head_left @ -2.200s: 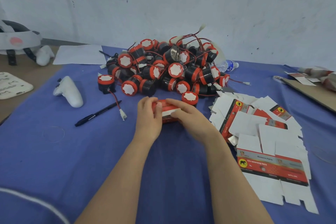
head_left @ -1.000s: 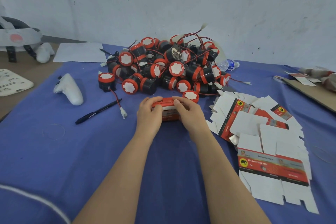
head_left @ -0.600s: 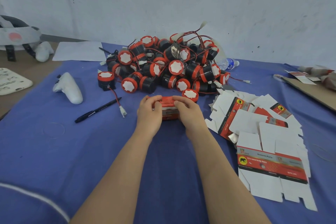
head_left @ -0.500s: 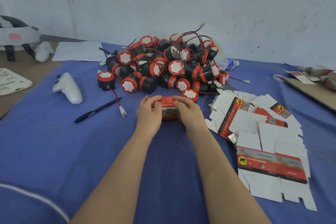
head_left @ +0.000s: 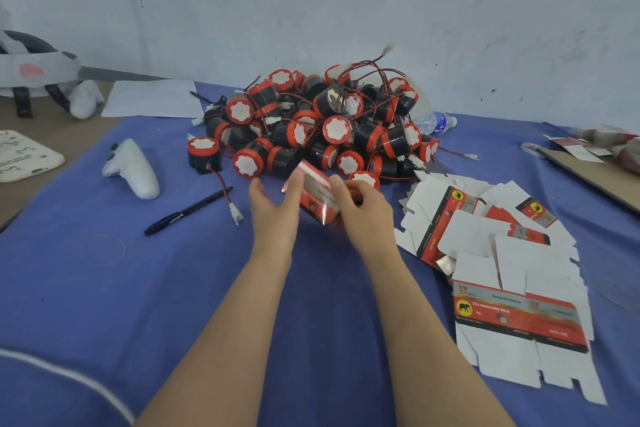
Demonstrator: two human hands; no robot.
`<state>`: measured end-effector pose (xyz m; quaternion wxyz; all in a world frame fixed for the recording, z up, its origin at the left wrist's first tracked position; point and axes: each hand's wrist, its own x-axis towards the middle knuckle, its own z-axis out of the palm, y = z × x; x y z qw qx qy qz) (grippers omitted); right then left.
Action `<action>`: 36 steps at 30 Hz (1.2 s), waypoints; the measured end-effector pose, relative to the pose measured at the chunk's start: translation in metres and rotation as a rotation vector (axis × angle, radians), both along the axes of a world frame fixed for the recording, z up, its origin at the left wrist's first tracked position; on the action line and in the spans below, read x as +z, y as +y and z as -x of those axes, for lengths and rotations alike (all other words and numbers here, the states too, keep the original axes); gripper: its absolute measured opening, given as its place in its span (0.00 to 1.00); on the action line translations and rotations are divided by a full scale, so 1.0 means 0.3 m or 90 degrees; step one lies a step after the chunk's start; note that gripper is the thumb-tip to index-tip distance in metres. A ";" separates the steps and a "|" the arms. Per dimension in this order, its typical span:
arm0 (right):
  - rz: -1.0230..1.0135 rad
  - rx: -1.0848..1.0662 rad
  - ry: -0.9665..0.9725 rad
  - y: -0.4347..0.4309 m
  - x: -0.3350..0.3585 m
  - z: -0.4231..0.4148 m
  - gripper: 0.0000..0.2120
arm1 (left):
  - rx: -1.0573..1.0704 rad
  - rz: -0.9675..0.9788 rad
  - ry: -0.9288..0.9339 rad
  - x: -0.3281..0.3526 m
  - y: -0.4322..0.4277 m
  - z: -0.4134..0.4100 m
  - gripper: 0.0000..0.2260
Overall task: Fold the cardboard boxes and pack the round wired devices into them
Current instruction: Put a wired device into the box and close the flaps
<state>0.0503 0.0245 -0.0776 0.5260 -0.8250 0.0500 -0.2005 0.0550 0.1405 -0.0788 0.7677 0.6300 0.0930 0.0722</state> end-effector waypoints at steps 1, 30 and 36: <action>-0.044 0.013 0.004 0.007 0.006 0.001 0.20 | -0.042 0.028 0.015 0.001 -0.005 0.002 0.33; 0.066 0.020 -0.003 0.002 0.025 0.008 0.19 | -0.134 -0.250 -0.046 -0.029 -0.047 0.012 0.33; 0.190 0.041 -0.026 -0.014 0.015 0.000 0.16 | 0.014 -0.404 -0.066 -0.024 -0.010 0.004 0.31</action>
